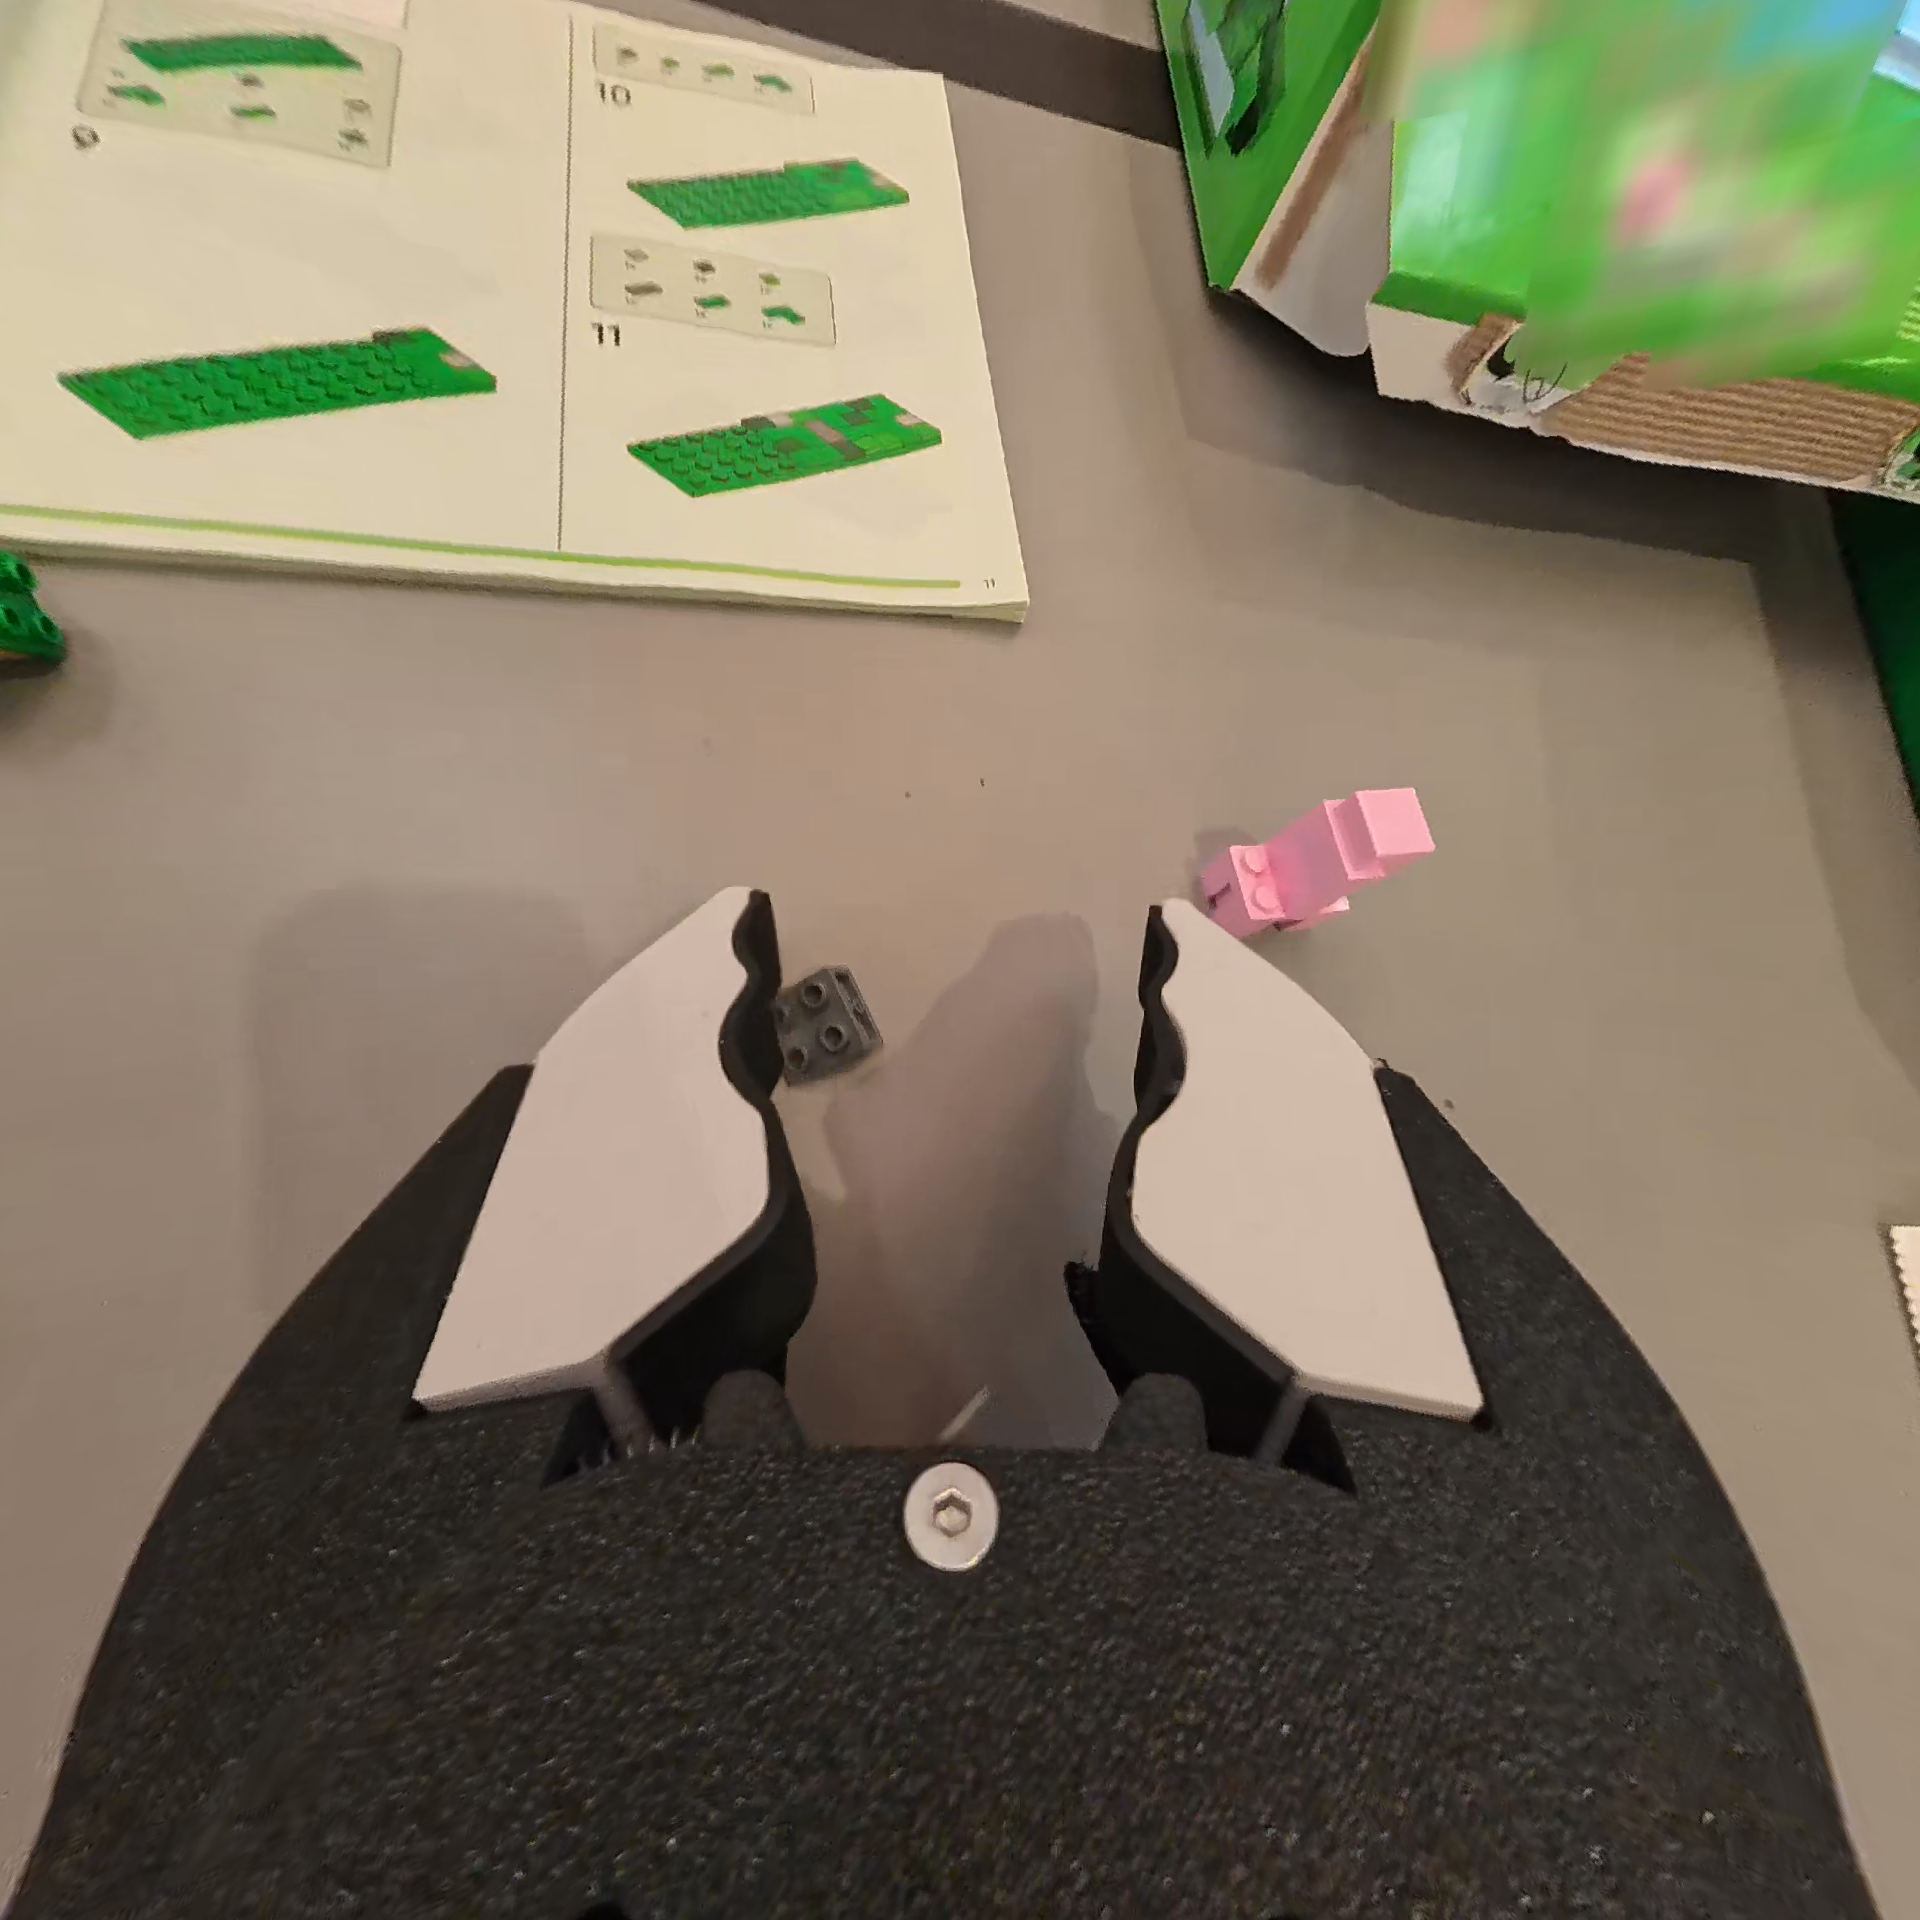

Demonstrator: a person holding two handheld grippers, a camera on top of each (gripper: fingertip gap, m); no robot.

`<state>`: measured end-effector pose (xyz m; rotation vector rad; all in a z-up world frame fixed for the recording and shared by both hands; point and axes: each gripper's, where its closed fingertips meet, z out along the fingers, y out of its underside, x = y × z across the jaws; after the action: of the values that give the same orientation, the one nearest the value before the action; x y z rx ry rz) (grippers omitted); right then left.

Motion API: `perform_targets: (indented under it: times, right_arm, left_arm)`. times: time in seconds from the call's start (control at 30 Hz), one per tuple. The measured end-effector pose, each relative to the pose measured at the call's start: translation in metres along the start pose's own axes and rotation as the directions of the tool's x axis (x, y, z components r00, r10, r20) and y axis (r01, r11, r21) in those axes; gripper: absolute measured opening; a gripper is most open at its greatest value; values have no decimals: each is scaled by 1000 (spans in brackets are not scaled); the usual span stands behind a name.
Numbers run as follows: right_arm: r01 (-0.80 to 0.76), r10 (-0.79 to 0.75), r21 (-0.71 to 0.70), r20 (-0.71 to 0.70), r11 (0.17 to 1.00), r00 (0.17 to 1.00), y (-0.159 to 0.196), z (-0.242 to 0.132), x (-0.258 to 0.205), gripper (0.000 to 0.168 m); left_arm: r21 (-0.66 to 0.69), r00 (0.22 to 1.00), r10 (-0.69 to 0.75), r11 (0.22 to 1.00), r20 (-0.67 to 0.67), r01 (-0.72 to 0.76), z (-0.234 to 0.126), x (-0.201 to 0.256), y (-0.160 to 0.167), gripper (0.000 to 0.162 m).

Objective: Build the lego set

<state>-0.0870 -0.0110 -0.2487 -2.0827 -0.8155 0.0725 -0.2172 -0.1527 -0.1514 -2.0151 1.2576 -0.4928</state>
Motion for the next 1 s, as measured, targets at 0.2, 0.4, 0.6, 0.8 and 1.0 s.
perform_targets:
  times: [0.2,0.4,0.6,0.8,1.0]
  right_arm:
    - [91,-91,-10,6,996,996,13,-18,13,51]
    - [55,-52,-29,87,998,995,23,-39,4,32]
    - [41,-16,-98,245,994,969,32,-43,-26,22]
    - [8,15,-85,268,996,963,28,-35,-27,22]
    - [32,-9,-77,276,997,961,22,-26,-26,22]
  left_arm:
    - [2,1000,-10,1000,10,10,-3,-3,3,61]
    - [16,1000,-5,1000,21,5,-5,-4,2,61]
    - [14,1000,-9,1000,26,8,-6,-6,3,61]
    - [9,999,-14,1000,34,14,-7,-7,5,61]
    - [12,999,-14,1000,32,13,-8,-7,5,61]
